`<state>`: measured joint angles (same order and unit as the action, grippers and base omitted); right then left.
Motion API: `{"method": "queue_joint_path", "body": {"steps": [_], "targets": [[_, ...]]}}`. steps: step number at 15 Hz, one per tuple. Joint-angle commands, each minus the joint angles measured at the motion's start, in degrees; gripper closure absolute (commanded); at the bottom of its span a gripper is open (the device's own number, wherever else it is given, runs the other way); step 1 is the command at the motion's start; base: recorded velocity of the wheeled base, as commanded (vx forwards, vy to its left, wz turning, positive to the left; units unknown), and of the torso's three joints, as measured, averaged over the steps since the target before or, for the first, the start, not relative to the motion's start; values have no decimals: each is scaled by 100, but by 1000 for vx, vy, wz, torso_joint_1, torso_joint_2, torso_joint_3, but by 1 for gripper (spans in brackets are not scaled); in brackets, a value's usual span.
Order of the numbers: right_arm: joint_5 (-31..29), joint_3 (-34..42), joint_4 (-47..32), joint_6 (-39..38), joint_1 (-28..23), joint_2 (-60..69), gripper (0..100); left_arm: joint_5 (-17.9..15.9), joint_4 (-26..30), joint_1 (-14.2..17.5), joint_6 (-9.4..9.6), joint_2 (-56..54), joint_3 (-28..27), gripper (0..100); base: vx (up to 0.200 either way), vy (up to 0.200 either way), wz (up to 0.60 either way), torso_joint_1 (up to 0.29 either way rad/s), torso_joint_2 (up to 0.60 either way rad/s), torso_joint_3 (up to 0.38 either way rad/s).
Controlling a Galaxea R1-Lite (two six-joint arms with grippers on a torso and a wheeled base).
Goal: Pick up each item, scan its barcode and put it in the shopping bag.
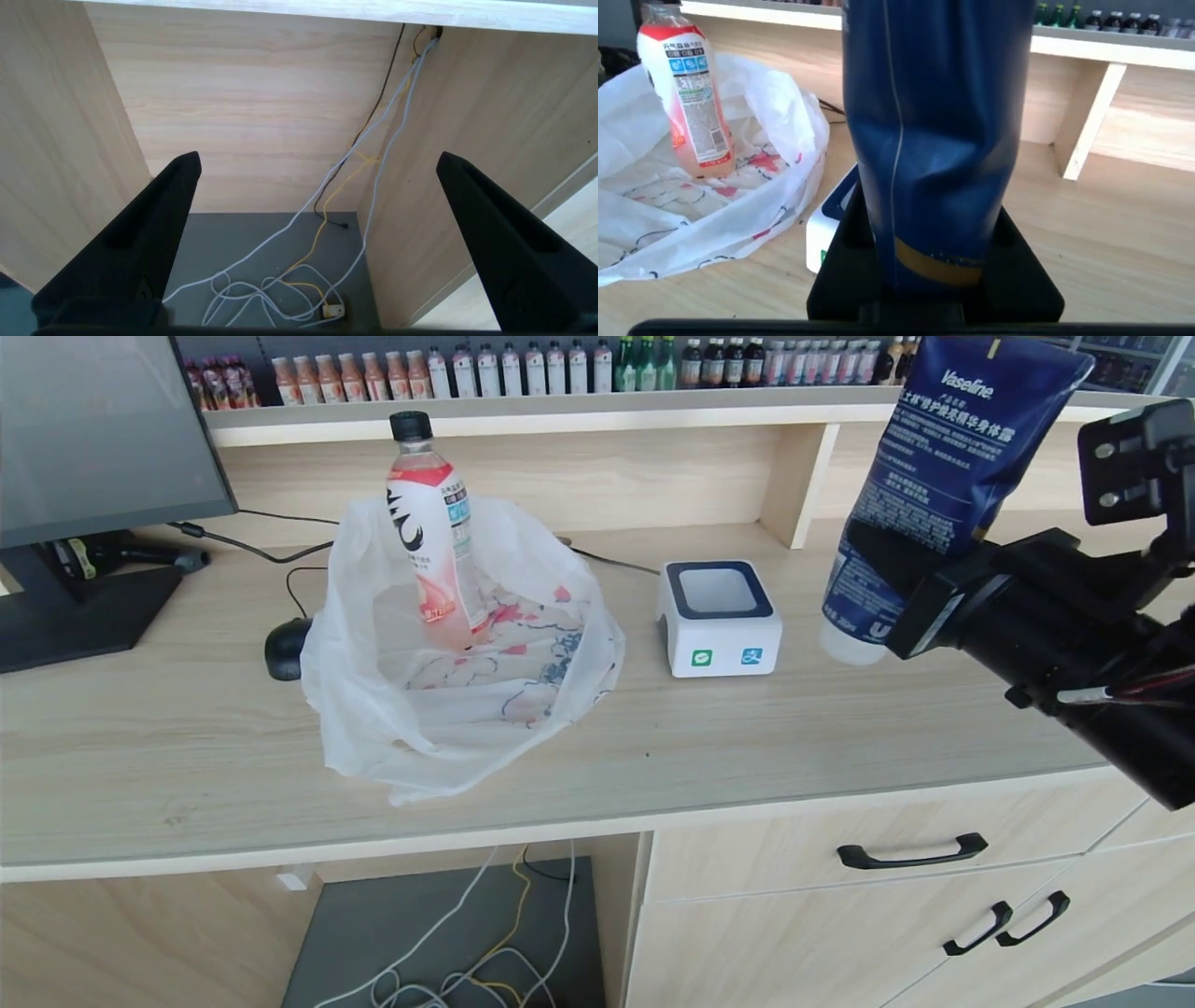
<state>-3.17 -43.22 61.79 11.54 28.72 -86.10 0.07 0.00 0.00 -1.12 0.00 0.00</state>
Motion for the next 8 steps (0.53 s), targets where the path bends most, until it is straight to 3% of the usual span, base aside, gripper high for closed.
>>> {"method": "queue_joint_path", "body": {"steps": [1,3,6,8], "targets": [[211,-521,-256,507,-218,-65,100,1,0,0,-2,0,0,0,0,0,0,0,0,0],[352,-1163,-352,1746,-183,-319,100,1,0,0,-2,9,0,0,0,0,0,0,0,0],[378,-1558,-370,2932,169,-952,100,1,0,0,-2,0,0,0,0,0,0,0,0,0],[792,-1910,-370,3943,169,-1277,100,1,0,0,-2,0,0,0,0,0,0,0,0,0]]}}
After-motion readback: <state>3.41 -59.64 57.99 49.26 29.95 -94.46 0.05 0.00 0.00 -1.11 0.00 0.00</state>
